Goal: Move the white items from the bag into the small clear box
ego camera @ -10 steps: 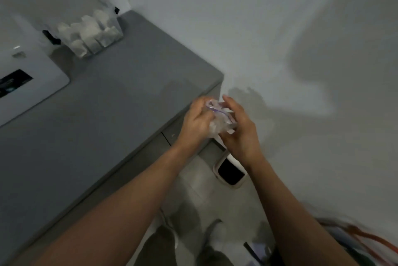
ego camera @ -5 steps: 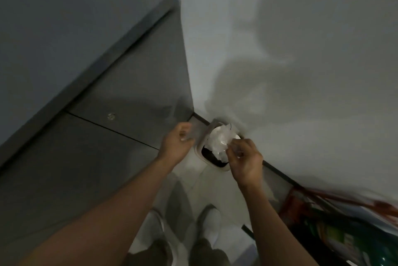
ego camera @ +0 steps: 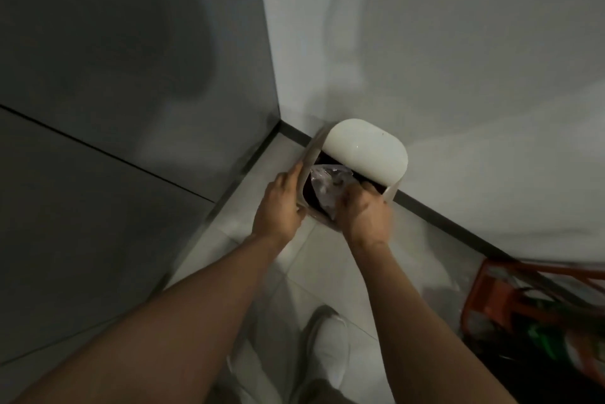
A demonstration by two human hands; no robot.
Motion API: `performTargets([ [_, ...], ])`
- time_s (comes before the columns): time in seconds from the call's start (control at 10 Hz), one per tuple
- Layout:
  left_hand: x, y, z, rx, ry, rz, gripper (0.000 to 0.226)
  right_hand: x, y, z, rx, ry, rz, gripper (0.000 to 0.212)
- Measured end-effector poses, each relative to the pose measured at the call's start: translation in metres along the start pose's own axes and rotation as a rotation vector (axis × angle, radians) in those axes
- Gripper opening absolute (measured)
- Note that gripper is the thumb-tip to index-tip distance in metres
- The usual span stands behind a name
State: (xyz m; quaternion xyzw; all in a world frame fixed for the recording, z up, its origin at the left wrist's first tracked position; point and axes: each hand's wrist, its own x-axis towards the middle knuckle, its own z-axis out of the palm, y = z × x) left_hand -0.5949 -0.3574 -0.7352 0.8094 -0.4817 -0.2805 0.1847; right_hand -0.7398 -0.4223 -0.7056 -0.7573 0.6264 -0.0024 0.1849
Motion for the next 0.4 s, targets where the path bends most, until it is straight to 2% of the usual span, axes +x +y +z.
performTargets([
  [0.1,-0.004,-0.011,0.006,0.049,0.021,0.036,0.099,0.010,-0.008,0.009,-0.066,-0.080,0.069,0.023],
  [0.3,0.000,-0.011,-0.008,0.044,-0.078,0.046,0.098,0.015,-0.025,0.000,0.142,-0.244,0.191,0.040],
  [0.4,-0.007,0.004,-0.038,0.025,-0.069,0.040,0.076,0.003,-0.026,-0.026,0.241,-0.300,0.184,0.035],
])
